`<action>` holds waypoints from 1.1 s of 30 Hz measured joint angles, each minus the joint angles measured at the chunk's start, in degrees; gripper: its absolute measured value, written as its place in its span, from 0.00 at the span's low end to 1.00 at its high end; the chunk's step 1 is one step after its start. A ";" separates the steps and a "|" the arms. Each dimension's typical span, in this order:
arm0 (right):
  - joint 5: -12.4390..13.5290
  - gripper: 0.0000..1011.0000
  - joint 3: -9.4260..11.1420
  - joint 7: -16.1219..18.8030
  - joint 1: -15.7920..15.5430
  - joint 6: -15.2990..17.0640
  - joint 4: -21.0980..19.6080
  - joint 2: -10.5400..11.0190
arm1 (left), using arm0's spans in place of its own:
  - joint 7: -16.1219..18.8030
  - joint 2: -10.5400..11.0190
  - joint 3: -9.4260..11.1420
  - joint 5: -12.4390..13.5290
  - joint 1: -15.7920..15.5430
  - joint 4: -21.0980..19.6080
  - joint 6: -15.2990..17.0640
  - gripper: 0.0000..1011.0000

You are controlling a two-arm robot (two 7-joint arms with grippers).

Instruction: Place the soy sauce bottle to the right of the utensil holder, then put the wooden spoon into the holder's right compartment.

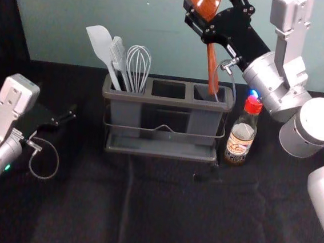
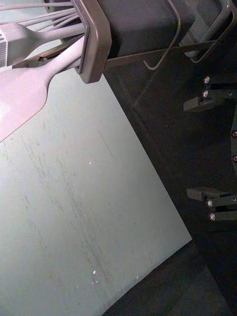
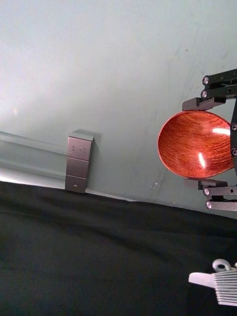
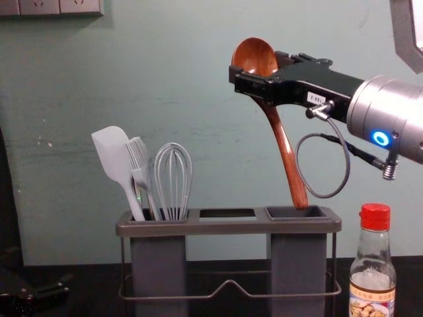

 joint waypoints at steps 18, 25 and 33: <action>-0.16 0.83 0.19 0.73 -0.01 -0.95 2.34 -0.64 | 0.00 0.00 0.00 0.00 0.00 0.00 0.00 0.99; 0.24 0.83 0.18 1.10 -0.82 -1.68 2.57 -0.66 | 0.00 0.00 0.00 0.00 0.00 0.00 0.00 0.99; 0.45 0.83 0.50 1.02 -2.02 -2.72 2.71 -0.58 | 0.00 0.00 0.00 0.00 0.00 0.00 0.00 0.99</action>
